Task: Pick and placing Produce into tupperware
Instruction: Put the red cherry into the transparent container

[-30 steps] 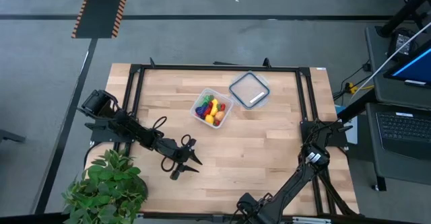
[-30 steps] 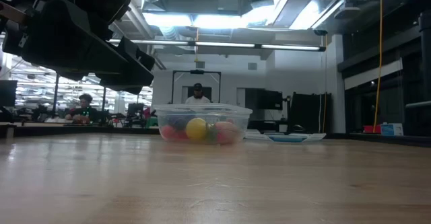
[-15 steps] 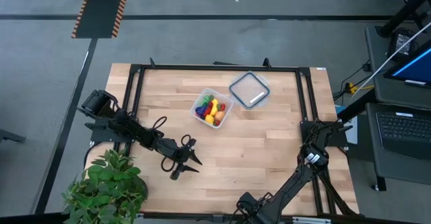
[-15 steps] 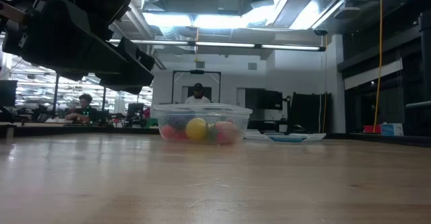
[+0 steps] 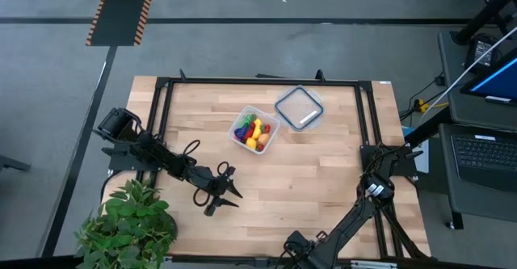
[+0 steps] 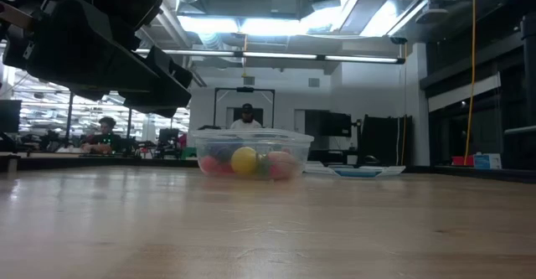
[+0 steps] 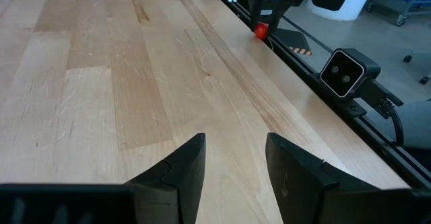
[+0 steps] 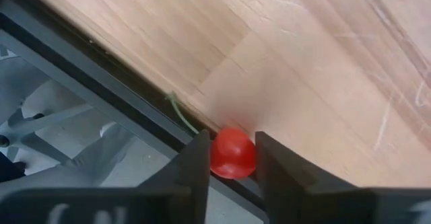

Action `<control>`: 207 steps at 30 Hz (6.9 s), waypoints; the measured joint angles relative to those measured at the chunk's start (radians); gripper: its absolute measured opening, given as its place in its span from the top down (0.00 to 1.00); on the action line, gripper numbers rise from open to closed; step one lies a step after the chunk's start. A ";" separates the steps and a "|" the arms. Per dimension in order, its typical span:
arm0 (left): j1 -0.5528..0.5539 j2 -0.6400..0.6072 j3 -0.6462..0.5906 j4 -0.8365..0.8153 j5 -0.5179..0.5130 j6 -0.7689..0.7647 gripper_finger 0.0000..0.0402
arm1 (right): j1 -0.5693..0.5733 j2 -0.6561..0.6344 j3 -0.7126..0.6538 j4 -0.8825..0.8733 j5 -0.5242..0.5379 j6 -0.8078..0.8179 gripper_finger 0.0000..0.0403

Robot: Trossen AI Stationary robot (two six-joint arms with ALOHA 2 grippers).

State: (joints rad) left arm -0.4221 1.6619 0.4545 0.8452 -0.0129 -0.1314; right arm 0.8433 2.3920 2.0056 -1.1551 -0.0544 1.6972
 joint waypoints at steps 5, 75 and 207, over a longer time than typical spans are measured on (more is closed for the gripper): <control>0.000 0.000 0.000 0.000 0.000 0.000 0.63 | -0.001 -0.002 0.002 -0.011 0.008 -0.001 0.84; 0.000 0.000 0.000 0.000 0.000 -0.026 0.63 | 0.062 0.087 0.261 -0.159 -0.100 -0.179 1.00; 0.037 0.000 0.000 -0.015 0.000 -0.027 0.63 | -0.089 -0.603 -0.605 0.136 0.150 -0.787 0.37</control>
State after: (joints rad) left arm -0.3855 1.6623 0.4545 0.8299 -0.0132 -0.1585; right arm 0.7543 1.7889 1.4006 -1.0189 0.0956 0.9100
